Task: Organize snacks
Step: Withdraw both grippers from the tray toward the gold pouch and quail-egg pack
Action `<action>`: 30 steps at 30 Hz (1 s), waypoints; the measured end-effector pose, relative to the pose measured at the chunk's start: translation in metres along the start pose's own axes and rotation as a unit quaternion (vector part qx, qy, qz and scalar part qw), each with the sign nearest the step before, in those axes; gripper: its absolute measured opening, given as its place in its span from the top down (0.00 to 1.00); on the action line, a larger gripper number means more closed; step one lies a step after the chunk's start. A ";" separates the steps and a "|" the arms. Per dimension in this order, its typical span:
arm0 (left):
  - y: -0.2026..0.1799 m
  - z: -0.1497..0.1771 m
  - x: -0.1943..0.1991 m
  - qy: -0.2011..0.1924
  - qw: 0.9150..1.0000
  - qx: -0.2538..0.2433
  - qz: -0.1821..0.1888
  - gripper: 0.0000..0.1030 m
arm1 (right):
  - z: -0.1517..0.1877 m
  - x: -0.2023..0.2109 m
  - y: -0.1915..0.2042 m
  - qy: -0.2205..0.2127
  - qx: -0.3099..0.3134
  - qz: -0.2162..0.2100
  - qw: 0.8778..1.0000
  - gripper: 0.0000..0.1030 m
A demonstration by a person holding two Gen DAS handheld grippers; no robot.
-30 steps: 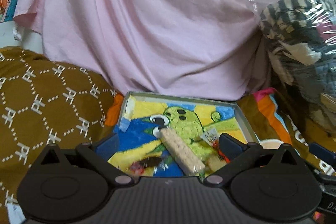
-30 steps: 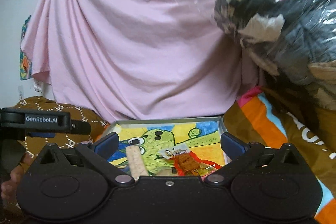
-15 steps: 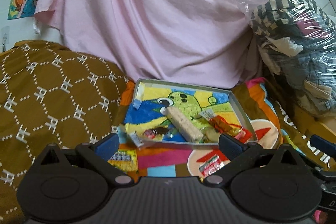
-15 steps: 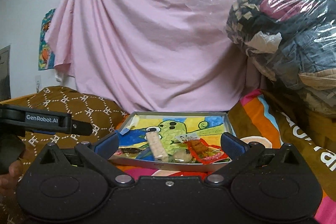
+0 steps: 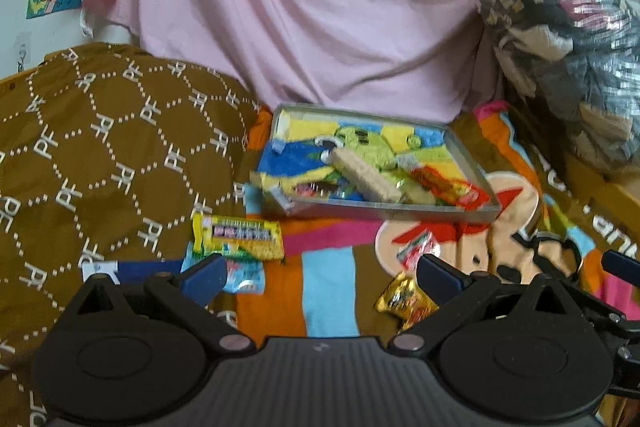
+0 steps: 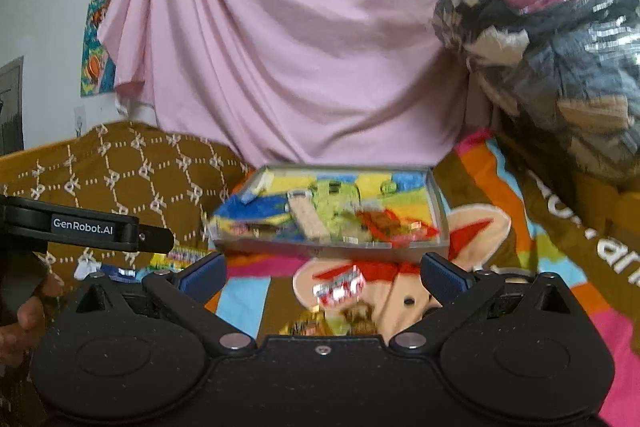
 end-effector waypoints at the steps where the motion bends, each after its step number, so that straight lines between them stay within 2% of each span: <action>1: 0.000 0.005 -0.001 0.006 1.000 -0.003 0.000 0.00 | 0.005 0.000 -0.001 0.007 -0.002 0.003 1.000 0.01; 19: -0.003 0.067 -0.028 0.096 0.995 -0.023 -0.003 0.00 | 0.078 -0.022 -0.015 0.123 -0.003 0.049 0.991 0.01; 30: -0.003 0.085 -0.035 0.127 0.991 -0.027 -0.008 0.00 | 0.094 -0.026 -0.019 0.144 -0.005 0.057 0.988 0.01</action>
Point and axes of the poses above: each gripper's, at about its wrist camera, not at the fingertips, and x roughly against the way its jaws point, y to its left, z to its underside, the point moved 8 cm from there along -x, roughly the way its jaws point, and after that the axes turned 8 degrees about z, right-handed, at the moved point
